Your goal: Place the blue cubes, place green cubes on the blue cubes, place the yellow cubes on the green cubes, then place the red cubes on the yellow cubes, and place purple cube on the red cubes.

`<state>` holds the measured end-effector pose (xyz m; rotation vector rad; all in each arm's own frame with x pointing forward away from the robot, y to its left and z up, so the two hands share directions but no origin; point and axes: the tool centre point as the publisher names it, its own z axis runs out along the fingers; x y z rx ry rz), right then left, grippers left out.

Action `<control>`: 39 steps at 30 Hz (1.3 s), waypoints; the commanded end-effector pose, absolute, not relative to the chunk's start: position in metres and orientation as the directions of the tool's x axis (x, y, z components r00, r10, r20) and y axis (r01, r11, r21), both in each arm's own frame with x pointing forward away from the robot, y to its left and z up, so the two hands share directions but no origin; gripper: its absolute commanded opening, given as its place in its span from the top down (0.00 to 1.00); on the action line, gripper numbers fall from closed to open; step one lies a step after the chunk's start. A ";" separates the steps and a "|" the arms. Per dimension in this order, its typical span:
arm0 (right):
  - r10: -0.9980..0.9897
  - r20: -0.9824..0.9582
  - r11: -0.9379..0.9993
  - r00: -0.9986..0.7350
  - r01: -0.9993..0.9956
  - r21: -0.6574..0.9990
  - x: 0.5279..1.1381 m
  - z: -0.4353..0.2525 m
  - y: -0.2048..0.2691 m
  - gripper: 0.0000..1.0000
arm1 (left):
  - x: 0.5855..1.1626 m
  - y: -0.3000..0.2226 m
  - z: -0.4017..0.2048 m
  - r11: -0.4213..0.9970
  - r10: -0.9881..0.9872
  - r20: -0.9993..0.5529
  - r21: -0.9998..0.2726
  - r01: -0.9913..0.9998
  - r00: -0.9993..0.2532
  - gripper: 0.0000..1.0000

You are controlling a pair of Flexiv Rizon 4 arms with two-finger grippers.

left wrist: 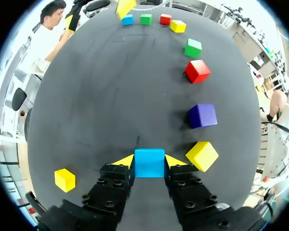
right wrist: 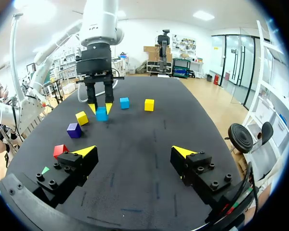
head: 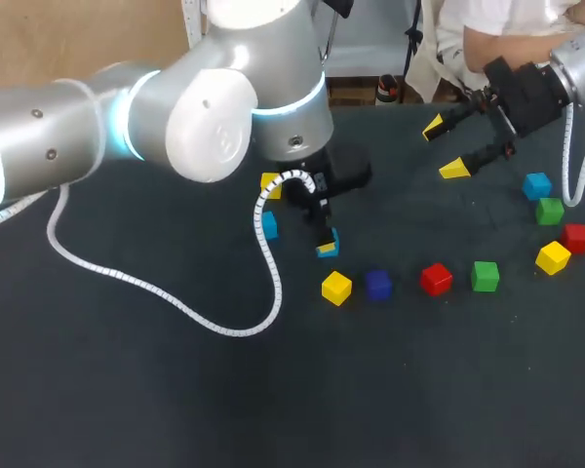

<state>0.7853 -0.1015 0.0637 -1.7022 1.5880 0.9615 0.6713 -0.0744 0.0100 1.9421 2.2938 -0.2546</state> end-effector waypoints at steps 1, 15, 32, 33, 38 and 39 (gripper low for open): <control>-0.550 -0.835 -0.091 0.017 -0.995 0.040 0.784 0.064 -0.101 0.00 | 0.672 -0.070 0.005 0.163 0.961 -0.217 -0.046 0.985 -0.169 1.00; -0.550 -0.835 -0.091 0.017 -0.995 0.040 0.784 0.064 -0.101 0.00 | 0.697 -0.079 0.007 0.147 0.964 -0.222 -0.029 0.989 -0.150 1.00; -0.550 -0.835 -0.091 0.017 -0.995 0.040 0.784 0.064 -0.101 0.00 | 0.705 -0.077 -0.008 0.150 0.963 -0.218 -0.056 0.987 -0.158 1.00; -0.550 -0.835 -0.091 0.017 -0.995 0.040 0.784 0.064 -0.101 0.00 | 0.705 -0.077 -0.008 0.150 0.963 -0.218 -0.055 0.987 -0.158 1.00; -0.550 -0.835 -0.091 0.017 -0.995 0.040 0.784 0.064 -0.101 0.00 | 0.710 -0.075 -0.002 0.146 0.963 -0.222 -0.036 0.989 -0.151 1.00; -0.550 -0.835 -0.091 0.017 -0.995 0.040 0.784 0.064 -0.101 0.00 | 0.711 -0.076 0.000 0.144 0.964 -0.222 -0.032 0.989 -0.148 1.00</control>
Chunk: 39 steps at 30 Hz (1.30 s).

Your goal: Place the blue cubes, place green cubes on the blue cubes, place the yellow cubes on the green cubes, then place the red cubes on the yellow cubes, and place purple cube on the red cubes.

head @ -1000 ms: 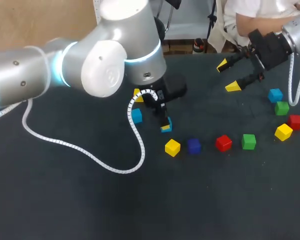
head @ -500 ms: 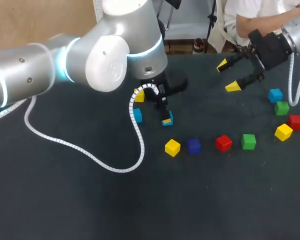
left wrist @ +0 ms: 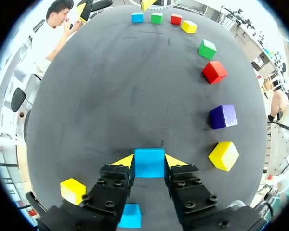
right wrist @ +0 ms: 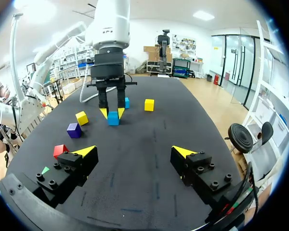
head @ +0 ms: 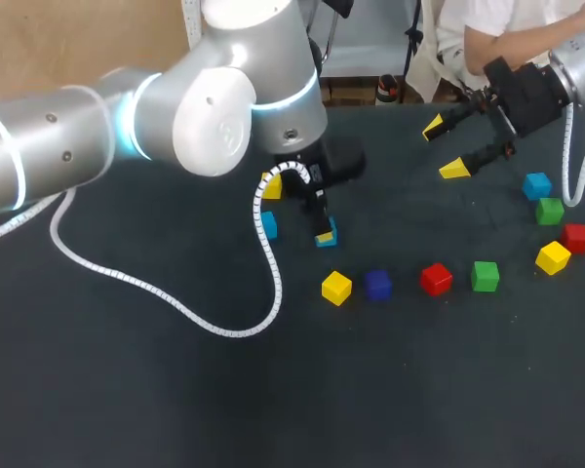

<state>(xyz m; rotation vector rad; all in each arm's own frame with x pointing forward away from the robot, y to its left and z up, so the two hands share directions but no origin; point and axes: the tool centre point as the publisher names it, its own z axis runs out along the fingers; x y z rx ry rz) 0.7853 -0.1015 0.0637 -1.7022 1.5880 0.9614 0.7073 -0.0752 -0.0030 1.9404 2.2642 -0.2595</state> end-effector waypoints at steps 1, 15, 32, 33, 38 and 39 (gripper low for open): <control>-0.550 -0.835 -0.091 0.017 -0.995 0.040 0.784 0.064 -0.101 0.00 | 0.712 -0.077 0.001 0.142 0.964 -0.222 -0.028 0.989 -0.145 1.00; -0.550 -0.835 -0.091 0.017 -0.995 0.040 0.784 0.064 -0.101 0.00 | 0.705 -0.081 -0.004 0.100 0.976 -0.191 -0.046 0.994 -0.107 1.00; -0.550 -0.835 -0.091 0.017 -0.995 0.040 0.784 0.064 -0.101 0.00 | 0.718 -0.085 0.000 0.068 0.978 -0.195 -0.043 0.997 -0.075 1.00; -0.550 -0.835 -0.091 0.017 -0.995 0.040 0.784 0.064 -0.101 0.00 | 0.718 -0.085 -0.001 0.067 0.978 -0.194 -0.045 0.997 -0.075 1.00; -0.550 -0.835 -0.091 0.017 -0.995 0.040 0.784 0.064 -0.101 0.00 | 0.717 -0.082 -0.004 0.081 0.977 -0.193 -0.058 0.995 -0.090 1.00; -0.550 -0.835 -0.091 0.017 -0.995 0.040 0.784 0.064 -0.101 0.00 | 0.716 -0.081 -0.004 0.082 0.977 -0.193 -0.058 0.995 -0.092 1.00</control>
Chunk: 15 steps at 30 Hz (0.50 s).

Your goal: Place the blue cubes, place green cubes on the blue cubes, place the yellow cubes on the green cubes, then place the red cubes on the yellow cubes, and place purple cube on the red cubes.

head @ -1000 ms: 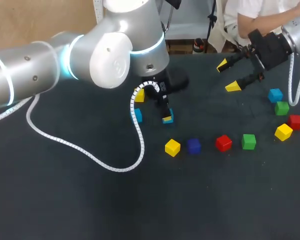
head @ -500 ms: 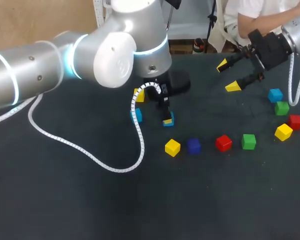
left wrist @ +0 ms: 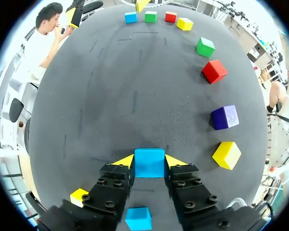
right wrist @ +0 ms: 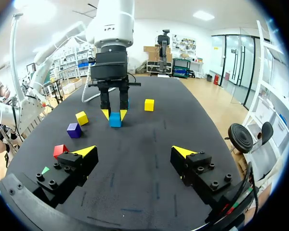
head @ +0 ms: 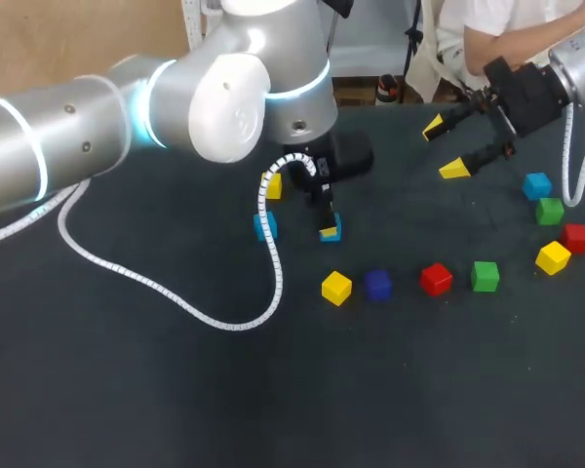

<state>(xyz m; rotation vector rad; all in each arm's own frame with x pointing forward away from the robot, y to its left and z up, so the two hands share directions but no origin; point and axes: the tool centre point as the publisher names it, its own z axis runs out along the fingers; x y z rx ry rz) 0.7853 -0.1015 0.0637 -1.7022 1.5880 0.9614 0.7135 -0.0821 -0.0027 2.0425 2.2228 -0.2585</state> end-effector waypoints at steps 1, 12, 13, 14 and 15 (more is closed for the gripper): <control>-0.550 -0.835 -0.091 0.017 -0.995 0.040 0.784 0.064 -0.101 0.00 | 0.716 -0.081 -0.004 0.083 0.977 -0.193 -0.058 0.995 -0.093 1.00; -0.550 -0.835 -0.091 0.017 -0.995 0.040 0.784 0.064 -0.101 0.00 | 0.715 -0.077 -0.004 0.091 0.977 -0.186 -0.066 0.994 -0.102 1.00; -0.550 -0.835 -0.091 0.017 -0.995 0.040 0.784 0.064 -0.101 0.00 | 0.714 -0.077 -0.003 0.091 0.977 -0.186 -0.067 0.994 -0.102 1.00; -0.550 -0.835 -0.091 0.017 -0.995 0.040 0.784 0.064 -0.101 0.00 | 0.713 -0.077 -0.003 0.091 0.977 -0.185 -0.068 0.994 -0.102 1.00; -0.550 -0.835 -0.091 0.017 -0.995 0.040 0.784 0.064 -0.101 0.00 | 0.712 -0.077 -0.002 0.092 0.977 -0.184 -0.068 0.993 -0.103 1.00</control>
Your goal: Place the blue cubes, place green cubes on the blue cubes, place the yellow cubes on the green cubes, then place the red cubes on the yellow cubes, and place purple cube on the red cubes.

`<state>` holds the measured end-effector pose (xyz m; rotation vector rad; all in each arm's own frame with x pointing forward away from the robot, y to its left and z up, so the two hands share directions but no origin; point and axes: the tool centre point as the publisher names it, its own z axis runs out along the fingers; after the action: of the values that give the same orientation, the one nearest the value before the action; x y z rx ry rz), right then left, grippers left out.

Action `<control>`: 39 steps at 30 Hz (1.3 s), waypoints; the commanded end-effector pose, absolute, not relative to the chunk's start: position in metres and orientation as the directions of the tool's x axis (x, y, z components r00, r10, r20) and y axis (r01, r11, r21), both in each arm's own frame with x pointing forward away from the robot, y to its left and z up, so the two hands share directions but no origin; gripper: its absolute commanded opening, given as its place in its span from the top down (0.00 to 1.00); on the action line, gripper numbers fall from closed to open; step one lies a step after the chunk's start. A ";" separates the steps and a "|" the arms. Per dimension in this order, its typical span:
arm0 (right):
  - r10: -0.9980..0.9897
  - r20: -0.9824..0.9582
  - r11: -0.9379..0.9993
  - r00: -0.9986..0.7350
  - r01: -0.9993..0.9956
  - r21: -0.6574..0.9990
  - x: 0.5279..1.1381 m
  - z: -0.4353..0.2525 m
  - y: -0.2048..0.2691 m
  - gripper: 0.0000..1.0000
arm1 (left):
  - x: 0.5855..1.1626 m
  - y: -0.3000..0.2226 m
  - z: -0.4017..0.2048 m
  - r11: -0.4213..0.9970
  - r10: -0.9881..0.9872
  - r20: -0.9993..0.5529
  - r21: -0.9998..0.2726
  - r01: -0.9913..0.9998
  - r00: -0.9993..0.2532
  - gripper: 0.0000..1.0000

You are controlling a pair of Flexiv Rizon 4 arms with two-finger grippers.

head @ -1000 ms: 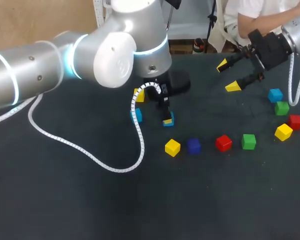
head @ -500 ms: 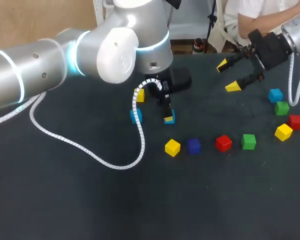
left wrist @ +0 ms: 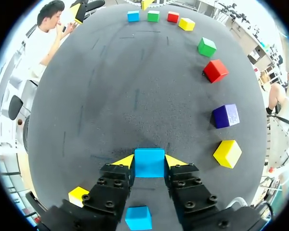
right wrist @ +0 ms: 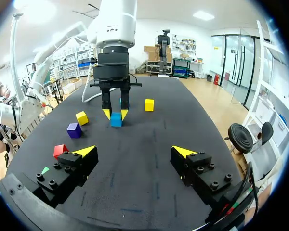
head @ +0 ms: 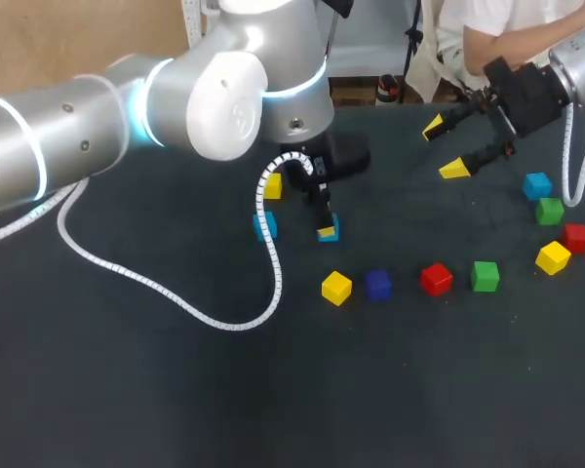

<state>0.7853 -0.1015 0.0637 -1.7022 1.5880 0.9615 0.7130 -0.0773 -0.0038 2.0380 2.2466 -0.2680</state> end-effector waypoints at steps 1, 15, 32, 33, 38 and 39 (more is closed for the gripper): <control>-0.550 -0.835 -0.091 0.017 -0.995 0.040 0.784 0.064 -0.101 0.00 | 0.712 -0.076 -0.002 0.092 0.978 -0.183 -0.068 0.993 -0.103 1.00; -0.550 -0.835 -0.091 0.017 -0.995 0.040 0.784 0.064 -0.101 0.00 | 0.708 -0.074 -0.004 0.108 0.975 -0.184 -0.085 0.991 -0.122 1.00; -0.550 -0.835 -0.091 0.017 -0.995 0.040 0.784 0.064 -0.101 0.00 | 0.710 -0.077 -0.004 0.107 0.970 -0.207 -0.092 0.990 -0.124 1.00; -0.550 -0.835 -0.091 0.017 -0.995 0.040 0.784 0.064 -0.101 0.00 | 0.710 -0.077 -0.004 0.108 0.970 -0.207 -0.093 0.990 -0.126 1.00; -0.550 -0.835 -0.091 0.017 -0.995 0.040 0.784 0.064 -0.101 0.00 | 0.710 -0.077 -0.001 0.109 0.970 -0.208 -0.093 0.990 -0.126 1.00; -0.550 -0.835 -0.091 0.017 -0.995 0.040 0.784 0.064 -0.101 0.00 | 0.710 -0.076 0.001 0.109 0.970 -0.208 -0.091 0.990 -0.126 1.00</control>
<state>0.7853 -0.1015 0.0637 -1.7022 1.5880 0.9614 0.7098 -0.0772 -0.0021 2.0099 2.2653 -0.3201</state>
